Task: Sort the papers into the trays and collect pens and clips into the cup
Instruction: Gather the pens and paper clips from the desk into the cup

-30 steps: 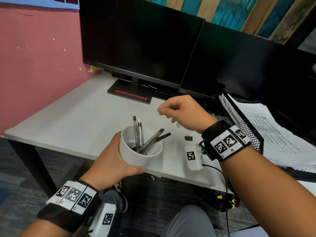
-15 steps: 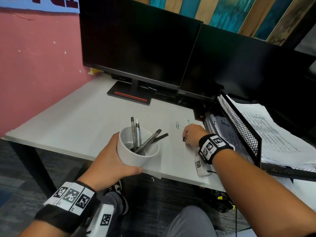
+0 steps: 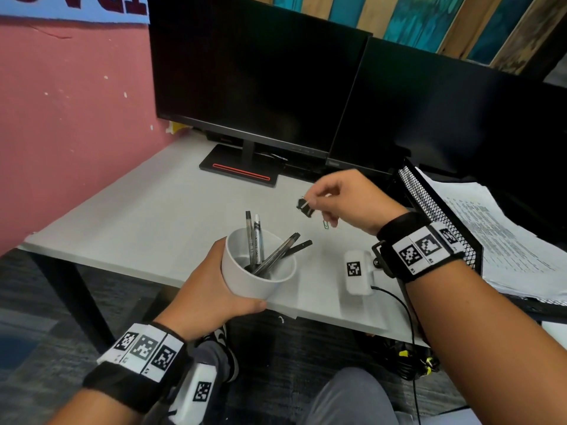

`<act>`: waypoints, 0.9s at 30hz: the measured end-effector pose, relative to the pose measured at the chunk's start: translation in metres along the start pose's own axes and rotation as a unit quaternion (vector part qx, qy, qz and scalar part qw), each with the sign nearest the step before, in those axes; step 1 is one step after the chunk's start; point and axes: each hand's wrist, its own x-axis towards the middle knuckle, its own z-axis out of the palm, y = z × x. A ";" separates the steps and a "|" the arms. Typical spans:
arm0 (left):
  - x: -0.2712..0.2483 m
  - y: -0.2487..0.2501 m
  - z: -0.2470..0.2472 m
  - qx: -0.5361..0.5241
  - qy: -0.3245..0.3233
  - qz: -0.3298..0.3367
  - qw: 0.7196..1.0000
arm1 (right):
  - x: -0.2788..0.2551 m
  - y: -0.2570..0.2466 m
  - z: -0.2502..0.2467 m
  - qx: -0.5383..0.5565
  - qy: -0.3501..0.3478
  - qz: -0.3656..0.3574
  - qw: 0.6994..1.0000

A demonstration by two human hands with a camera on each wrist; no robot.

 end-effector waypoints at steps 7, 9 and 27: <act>0.002 0.002 0.002 0.000 0.002 0.003 1.000 | -0.015 -0.056 0.029 -0.100 -0.145 -0.098 0.979; 0.003 0.000 -0.001 0.003 0.004 0.003 1.000 | -0.006 -0.048 0.033 -0.030 -0.076 -0.092 0.992; 0.003 -0.007 -0.019 0.010 0.034 -0.009 0.999 | 0.081 0.126 0.047 -0.412 -0.080 0.172 0.891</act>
